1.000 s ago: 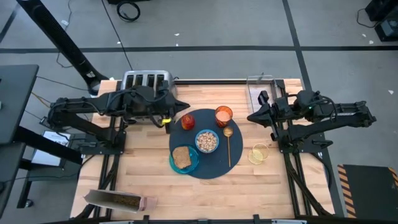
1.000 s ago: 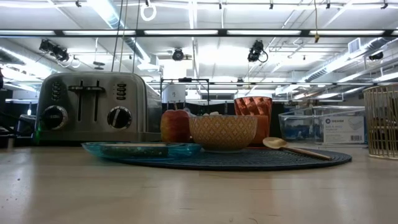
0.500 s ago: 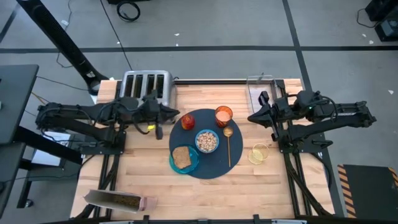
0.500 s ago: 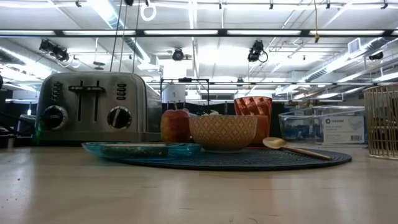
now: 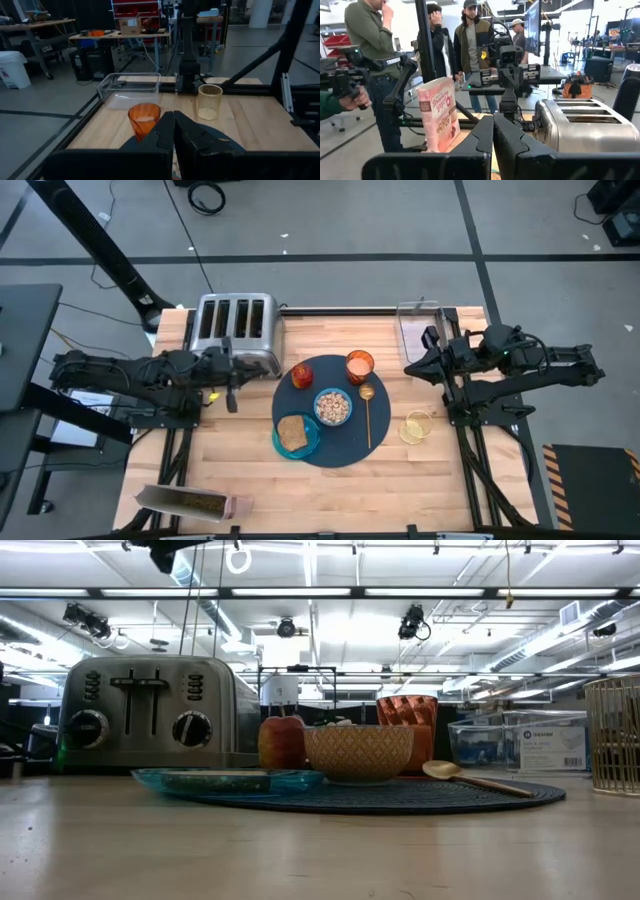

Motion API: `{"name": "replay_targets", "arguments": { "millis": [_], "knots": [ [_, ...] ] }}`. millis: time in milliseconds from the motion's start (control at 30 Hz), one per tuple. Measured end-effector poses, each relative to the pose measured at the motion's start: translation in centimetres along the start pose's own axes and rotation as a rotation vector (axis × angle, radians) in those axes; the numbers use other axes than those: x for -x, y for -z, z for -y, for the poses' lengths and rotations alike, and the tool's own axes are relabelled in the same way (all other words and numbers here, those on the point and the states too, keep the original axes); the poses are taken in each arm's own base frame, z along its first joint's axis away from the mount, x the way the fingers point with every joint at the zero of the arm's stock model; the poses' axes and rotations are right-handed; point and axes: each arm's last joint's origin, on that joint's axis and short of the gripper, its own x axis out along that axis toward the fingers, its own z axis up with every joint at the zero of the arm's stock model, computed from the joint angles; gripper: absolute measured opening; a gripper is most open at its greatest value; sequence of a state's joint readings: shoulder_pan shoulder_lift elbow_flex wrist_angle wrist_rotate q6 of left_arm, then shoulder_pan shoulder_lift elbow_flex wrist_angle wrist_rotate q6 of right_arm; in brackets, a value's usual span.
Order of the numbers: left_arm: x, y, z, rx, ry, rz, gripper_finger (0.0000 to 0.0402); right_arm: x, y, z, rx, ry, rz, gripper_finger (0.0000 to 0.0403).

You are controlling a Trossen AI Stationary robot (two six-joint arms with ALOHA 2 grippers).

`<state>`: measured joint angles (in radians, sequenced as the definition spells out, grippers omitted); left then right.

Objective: Arrange a breakfast setting
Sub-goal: Return to Home Position

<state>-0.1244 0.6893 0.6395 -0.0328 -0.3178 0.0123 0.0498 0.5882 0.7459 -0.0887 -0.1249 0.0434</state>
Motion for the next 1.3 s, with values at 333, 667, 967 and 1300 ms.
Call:
{"name": "replay_targets", "arguments": {
  "millis": [333,667,967,1300],
  "knots": [
    [2.2,3.3,0.0,0.009,0.166,0.040,0.0011,0.2,3.7,0.2,-0.011,0.026,0.027,0.0016],
    [3.2,7.4,0.0,0.044,0.280,0.098,0.0011,1.4,7.7,0.4,-0.004,0.092,0.066,0.0014],
    [3.4,9.5,0.0,0.039,0.280,0.071,0.0011,2.5,9.9,0.5,-0.006,0.125,0.112,0.0014],
    [3.8,11.3,-0.1,0.043,0.288,0.091,0.0011,3.4,11.7,0.5,-0.006,0.126,0.131,0.0014]
  ]
}}
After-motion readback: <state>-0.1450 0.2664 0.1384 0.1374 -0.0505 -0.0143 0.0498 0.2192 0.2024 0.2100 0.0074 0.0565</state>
